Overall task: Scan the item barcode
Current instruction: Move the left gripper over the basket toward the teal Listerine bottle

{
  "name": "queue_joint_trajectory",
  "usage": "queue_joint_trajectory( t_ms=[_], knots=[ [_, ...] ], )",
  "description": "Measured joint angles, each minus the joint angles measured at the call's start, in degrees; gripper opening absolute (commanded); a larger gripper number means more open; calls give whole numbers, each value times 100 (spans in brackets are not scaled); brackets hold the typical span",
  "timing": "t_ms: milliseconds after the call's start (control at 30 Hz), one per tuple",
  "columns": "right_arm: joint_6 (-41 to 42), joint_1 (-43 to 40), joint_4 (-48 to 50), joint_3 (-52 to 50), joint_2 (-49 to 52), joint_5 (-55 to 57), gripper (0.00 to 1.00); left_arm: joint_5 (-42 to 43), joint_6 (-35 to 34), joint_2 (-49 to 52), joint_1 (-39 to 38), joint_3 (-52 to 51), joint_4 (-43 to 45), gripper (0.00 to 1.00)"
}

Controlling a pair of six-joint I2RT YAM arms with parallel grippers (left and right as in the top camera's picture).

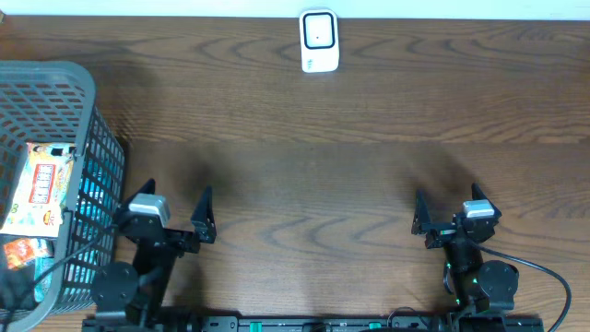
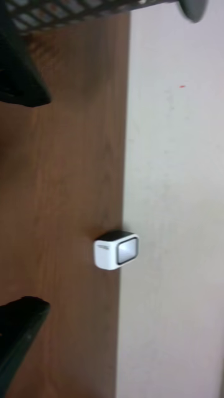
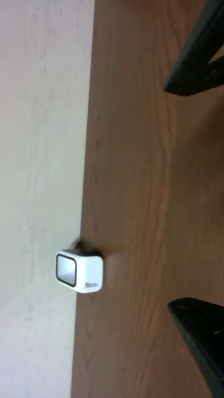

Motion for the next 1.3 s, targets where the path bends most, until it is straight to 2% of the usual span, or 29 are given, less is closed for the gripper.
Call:
queue_joint_trajectory(
  t_ms=[167, 333, 433, 633, 900, 1100, 1300],
  knots=[
    [0, 0, 0, 0, 0, 0, 99, 0, -35, 813, 0, 1012, -752, 98],
    [0, 0, 0, 0, 0, 0, 99, 68, -131, 1961, 0, 2570, -2083, 98],
    [0, 0, 2, 0, 0, 2, 99, 262, -149, 2485, 0, 3475, -2553, 98],
    [0, 0, 2, 0, 0, 2, 99, 649, -151, 2719, 0, 3713, -2778, 98],
    [0, 0, 2, 0, 0, 0, 99, 1147, -186, 2774, 0, 3713, -2129, 98],
    [0, 0, 0, 0, 0, 0, 99, 365, -811, 2929, -2, 3998, -2129, 98],
    [0, 0, 2, 0, 0, 0, 99, -664, -1333, 3727, 0, 5241, -2927, 98]
  ],
)
